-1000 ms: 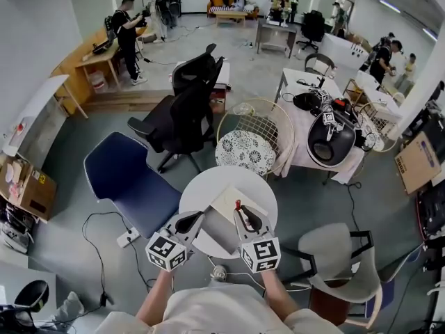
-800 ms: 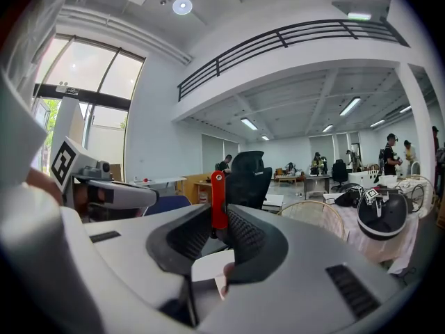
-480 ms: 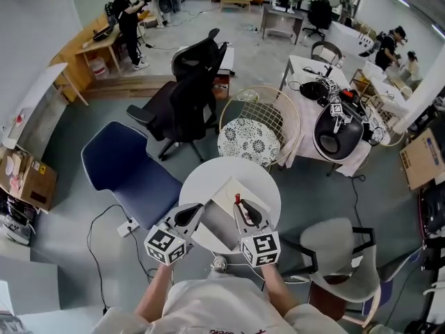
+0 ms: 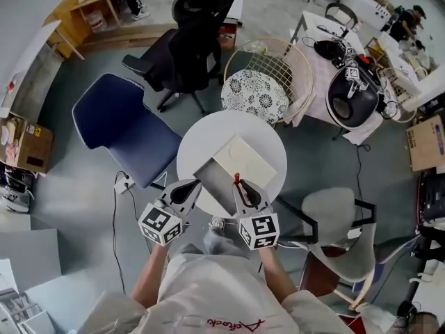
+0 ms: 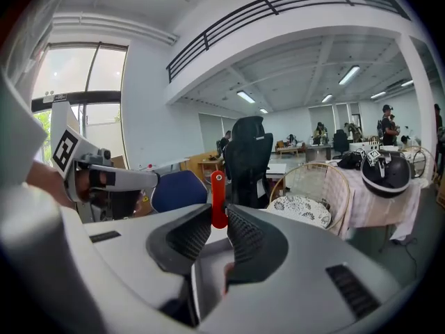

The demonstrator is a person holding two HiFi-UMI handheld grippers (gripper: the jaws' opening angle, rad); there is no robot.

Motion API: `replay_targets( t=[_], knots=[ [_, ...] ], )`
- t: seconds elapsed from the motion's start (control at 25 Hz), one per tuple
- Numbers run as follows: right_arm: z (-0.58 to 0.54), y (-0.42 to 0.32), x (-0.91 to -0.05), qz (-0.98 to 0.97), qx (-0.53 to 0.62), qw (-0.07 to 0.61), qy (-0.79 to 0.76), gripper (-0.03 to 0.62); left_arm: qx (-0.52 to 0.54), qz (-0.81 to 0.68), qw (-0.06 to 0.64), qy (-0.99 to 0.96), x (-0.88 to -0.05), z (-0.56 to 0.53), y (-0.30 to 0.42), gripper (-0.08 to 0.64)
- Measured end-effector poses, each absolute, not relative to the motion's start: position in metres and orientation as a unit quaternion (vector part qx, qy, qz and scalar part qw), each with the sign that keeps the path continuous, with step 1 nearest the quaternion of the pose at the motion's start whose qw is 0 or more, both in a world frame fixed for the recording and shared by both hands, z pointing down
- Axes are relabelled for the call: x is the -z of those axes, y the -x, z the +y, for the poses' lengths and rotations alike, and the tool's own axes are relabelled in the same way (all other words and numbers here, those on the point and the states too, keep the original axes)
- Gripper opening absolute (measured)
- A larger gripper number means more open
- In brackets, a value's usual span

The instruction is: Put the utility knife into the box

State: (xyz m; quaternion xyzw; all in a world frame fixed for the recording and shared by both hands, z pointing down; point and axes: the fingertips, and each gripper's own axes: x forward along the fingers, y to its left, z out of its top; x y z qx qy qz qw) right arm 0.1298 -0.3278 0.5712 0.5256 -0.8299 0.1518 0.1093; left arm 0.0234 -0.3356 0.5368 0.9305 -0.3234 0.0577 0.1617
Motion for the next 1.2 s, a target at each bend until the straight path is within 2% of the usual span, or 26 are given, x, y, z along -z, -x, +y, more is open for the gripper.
replay_targets(
  t=[0.8, 1.2],
  knots=[
    [-0.291, -0.121, -0.664, -0.808, -0.254, 0.165, -0.506, 0.078, -0.081, -0.319, 0.203, -0.922, -0.572, -0.327, -0.023, 0.011],
    [-0.284, -0.114, -0.732, -0.803, -0.069, 0.448, -0.387, 0.078, -0.085, -0.327, 0.211, -0.917, -0.579, -0.327, -0.018, 0.012]
  ],
)
